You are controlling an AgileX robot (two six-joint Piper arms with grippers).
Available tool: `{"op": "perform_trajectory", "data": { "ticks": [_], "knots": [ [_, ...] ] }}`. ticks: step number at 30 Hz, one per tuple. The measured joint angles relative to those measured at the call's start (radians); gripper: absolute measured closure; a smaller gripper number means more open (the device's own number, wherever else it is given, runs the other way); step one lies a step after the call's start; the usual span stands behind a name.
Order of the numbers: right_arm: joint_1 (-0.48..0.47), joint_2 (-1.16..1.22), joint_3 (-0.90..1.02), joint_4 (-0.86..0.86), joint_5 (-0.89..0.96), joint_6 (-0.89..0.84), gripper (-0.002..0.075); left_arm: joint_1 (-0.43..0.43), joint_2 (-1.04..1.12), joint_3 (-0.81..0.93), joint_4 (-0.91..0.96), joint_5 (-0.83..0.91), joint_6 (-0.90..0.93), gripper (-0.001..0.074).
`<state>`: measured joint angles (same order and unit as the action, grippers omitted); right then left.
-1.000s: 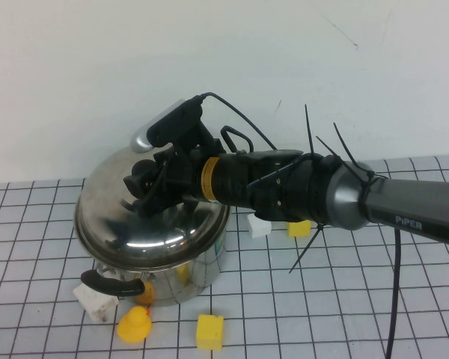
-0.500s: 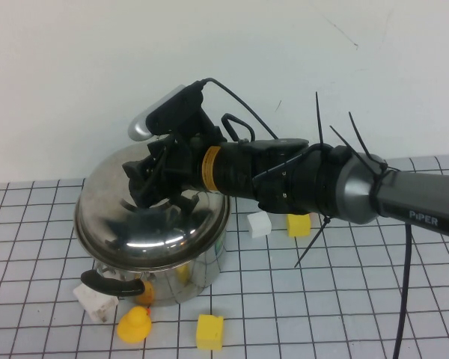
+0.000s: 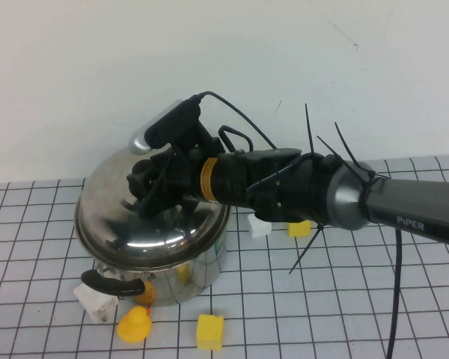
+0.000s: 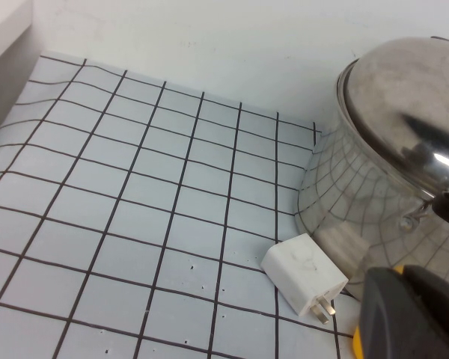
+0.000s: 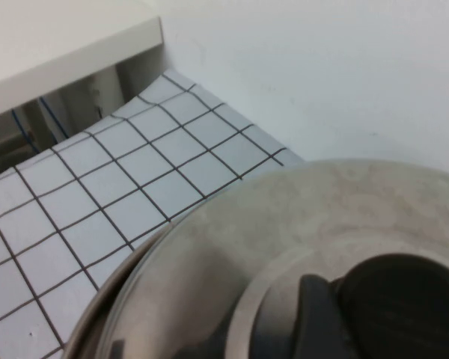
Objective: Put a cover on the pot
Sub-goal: Place the pot lid on the pot
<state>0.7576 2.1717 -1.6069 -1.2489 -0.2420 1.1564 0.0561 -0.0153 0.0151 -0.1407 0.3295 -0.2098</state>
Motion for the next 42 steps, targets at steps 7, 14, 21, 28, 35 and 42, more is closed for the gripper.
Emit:
{"op": "perform_trajectory", "data": {
  "ticks": [7,14,21,28,35,42],
  "knots": [
    [0.000,0.000,0.000,-0.004,0.000,0.000,0.0367,0.000,0.000,0.000,0.000,0.000,0.000,0.0738],
    [0.000,-0.002,0.000,-0.011,0.000,0.000,0.0367,0.000,0.000,0.000,0.000,0.000,0.000,0.0738],
    [0.000,-0.028,0.006,-0.027,0.009,0.009,0.0367,0.000,0.000,0.000,0.000,0.000,0.000,0.0738],
    [0.000,-0.037,0.008,-0.047,-0.010,0.081,0.0367,0.000,0.000,0.000,0.000,0.000,0.000,0.0738],
    [0.000,-0.037,0.008,-0.053,-0.027,0.087,0.0367,0.000,0.000,0.000,0.000,0.000,0.000,0.0738],
    [0.000,-0.024,0.008,-0.053,-0.027,0.087,0.0367,0.000,0.000,0.000,0.000,0.000,0.005,0.0738]
  ]
}}
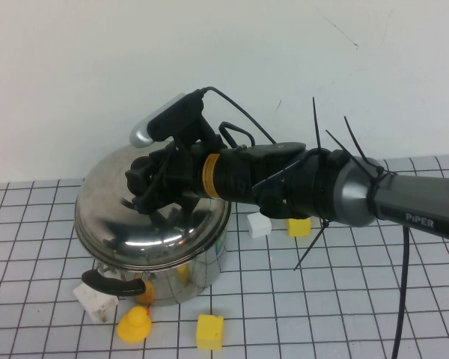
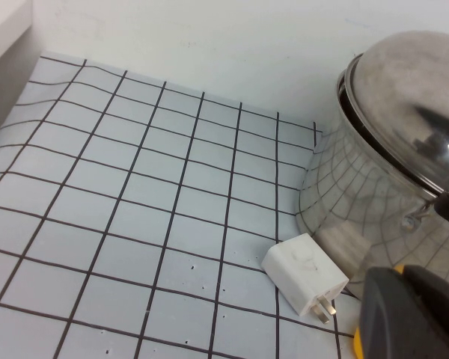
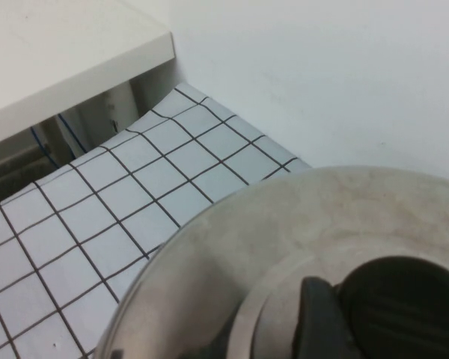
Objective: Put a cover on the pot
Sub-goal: Place the pot lid on the pot
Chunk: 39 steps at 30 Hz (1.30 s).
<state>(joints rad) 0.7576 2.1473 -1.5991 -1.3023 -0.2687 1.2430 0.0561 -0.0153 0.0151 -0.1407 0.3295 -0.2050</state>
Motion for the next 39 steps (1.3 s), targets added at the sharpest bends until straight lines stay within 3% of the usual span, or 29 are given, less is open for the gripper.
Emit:
{"op": "perform_trajectory", "data": {
  "ticks": [39],
  "knots": [
    [0.000,0.002,0.000,-0.143,0.009,0.178,0.0369,0.000,0.000,0.000,0.000,0.000,0.000,0.0738]
  ]
}}
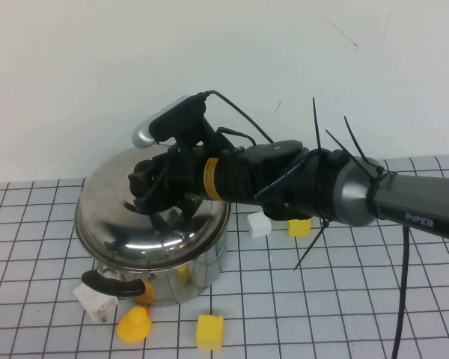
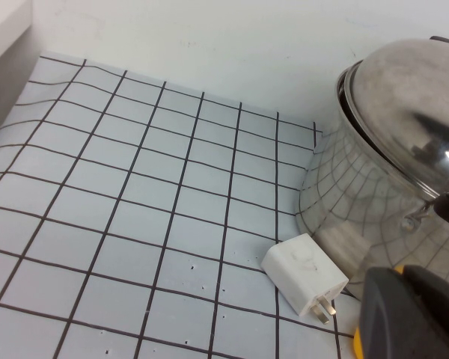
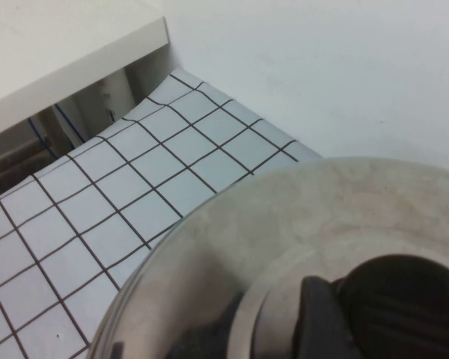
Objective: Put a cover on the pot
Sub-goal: Place the pot lid on the pot
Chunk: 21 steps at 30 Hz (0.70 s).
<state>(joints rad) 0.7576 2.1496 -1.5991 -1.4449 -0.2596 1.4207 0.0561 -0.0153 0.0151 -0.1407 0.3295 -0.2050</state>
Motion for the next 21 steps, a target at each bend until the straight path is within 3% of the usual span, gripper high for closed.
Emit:
{"op": "perform_trajectory", "data": {
  "ticks": [9,14,21],
  "knots": [
    [0.000,0.000,0.000,-0.006,0.001,0.005,0.0367,0.000,0.000,0.000,0.000,0.000,0.000,0.0738],
    [0.000,0.000,0.000,-0.006,0.004,0.006,0.0309,0.000,0.000,0.000,0.000,0.000,0.000,0.0738],
    [0.000,-0.006,0.000,-0.006,0.015,0.006,0.0296,0.000,0.000,0.000,0.000,0.000,-0.004,0.0738]
  ]
}}
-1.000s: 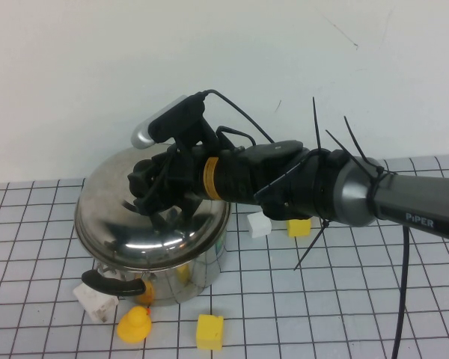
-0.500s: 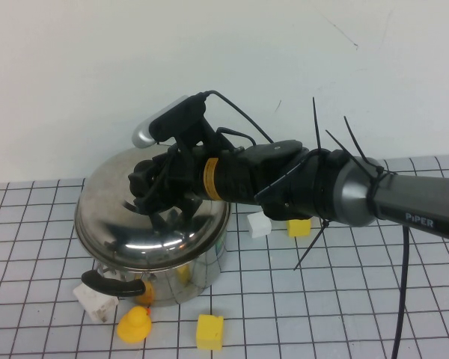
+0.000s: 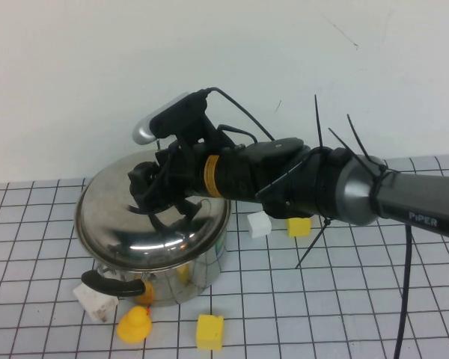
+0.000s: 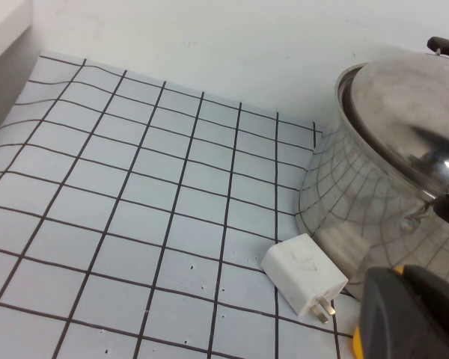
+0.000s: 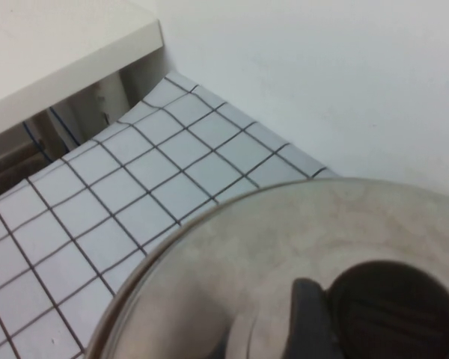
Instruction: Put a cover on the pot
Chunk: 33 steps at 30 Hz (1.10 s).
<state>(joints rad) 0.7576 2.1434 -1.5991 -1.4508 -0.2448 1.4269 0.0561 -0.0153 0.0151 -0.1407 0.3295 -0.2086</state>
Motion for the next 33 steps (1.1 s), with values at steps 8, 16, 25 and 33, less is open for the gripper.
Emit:
{"op": "perform_trajectory", "data": {
  "ticks": [8,16,25,33],
  "knots": [
    [-0.002,-0.124,0.000,-0.050,-0.007,0.000,0.0426,0.000,0.000,0.000,0.000,0.000,0.000,0.0738],
    [-0.010,-0.403,0.015,-0.280,-0.161,0.069,0.0712,0.000,0.000,0.000,0.000,0.000,0.000,0.0738],
    [-0.070,-0.773,0.445,-0.305,-0.155,0.067,0.0727,0.000,0.000,0.000,0.000,0.000,0.000,0.0738],
    [-0.072,-1.099,0.749,-0.303,0.048,0.156,0.0728,0.000,0.000,0.000,0.000,0.000,0.000,0.0738]
  ]
}}
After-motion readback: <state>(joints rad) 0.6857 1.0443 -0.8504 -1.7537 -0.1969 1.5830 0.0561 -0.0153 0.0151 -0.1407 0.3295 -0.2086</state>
